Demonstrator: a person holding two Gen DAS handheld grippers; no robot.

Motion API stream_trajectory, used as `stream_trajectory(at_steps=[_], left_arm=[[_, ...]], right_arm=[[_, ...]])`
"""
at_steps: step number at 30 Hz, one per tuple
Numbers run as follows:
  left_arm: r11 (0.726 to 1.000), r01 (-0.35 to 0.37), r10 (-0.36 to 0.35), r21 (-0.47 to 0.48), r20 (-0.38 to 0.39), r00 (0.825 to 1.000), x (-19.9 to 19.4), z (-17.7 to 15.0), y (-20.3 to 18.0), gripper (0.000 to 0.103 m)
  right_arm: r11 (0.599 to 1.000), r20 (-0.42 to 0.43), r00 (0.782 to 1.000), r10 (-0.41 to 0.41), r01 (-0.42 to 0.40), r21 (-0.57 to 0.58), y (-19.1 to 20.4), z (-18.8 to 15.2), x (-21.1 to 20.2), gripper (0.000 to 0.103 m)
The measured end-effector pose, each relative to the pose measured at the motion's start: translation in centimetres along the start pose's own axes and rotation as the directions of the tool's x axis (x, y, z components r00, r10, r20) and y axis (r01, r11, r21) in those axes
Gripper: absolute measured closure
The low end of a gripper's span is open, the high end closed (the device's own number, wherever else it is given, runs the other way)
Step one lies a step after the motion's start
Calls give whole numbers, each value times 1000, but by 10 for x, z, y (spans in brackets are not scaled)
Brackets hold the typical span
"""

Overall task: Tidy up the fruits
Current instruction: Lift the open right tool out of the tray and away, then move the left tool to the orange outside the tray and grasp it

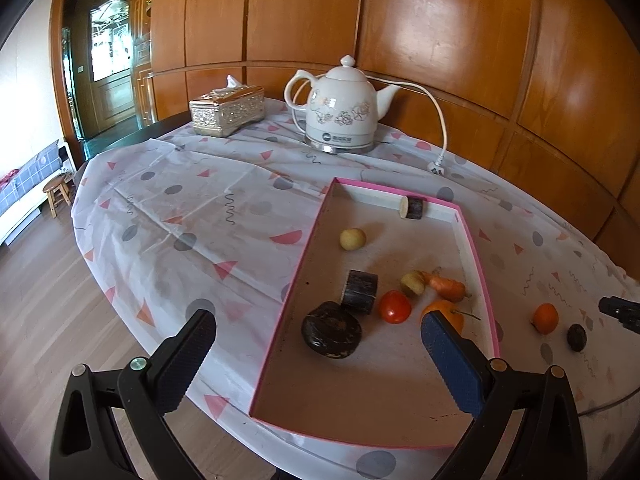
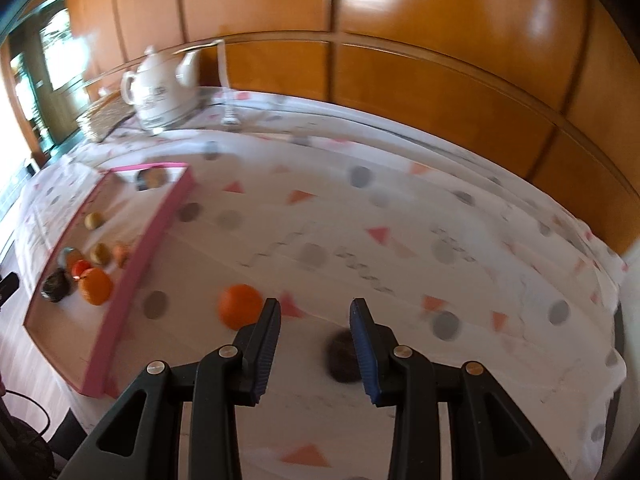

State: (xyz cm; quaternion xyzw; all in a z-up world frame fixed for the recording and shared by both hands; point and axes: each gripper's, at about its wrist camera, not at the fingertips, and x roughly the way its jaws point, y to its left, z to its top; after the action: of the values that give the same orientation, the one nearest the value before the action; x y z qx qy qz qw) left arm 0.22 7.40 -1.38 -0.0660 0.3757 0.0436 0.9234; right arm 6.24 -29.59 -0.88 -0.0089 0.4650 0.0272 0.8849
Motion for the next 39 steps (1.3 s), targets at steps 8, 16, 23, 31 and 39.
stream_trajectory(at_steps=[8,16,23,31,39], left_arm=[[999,32,-32,13,-19,999,2,0,-9,0],[998,38,-36,42,-39,999,5,-2,-18,0],[995,28,-24,95,-48,999,7,-6,-30,0],[983,71,-66,171,-31,997,6,2,-55,0],[961,175,-165,214,-64,984,12,12,-96,0]], right_arm=[[990,-18,995,-93,94,103,-61,-16,-10,67],[956,-46,977,-207,212,204,-122,-27,-19,67],[866,-115,938,-327,346,361,-188,-45,-22,61],[696,-193,919,-343,387,605,-248,-74,-34,61],[631,-202,933,-296,350,692,-264,-85,-34,61]])
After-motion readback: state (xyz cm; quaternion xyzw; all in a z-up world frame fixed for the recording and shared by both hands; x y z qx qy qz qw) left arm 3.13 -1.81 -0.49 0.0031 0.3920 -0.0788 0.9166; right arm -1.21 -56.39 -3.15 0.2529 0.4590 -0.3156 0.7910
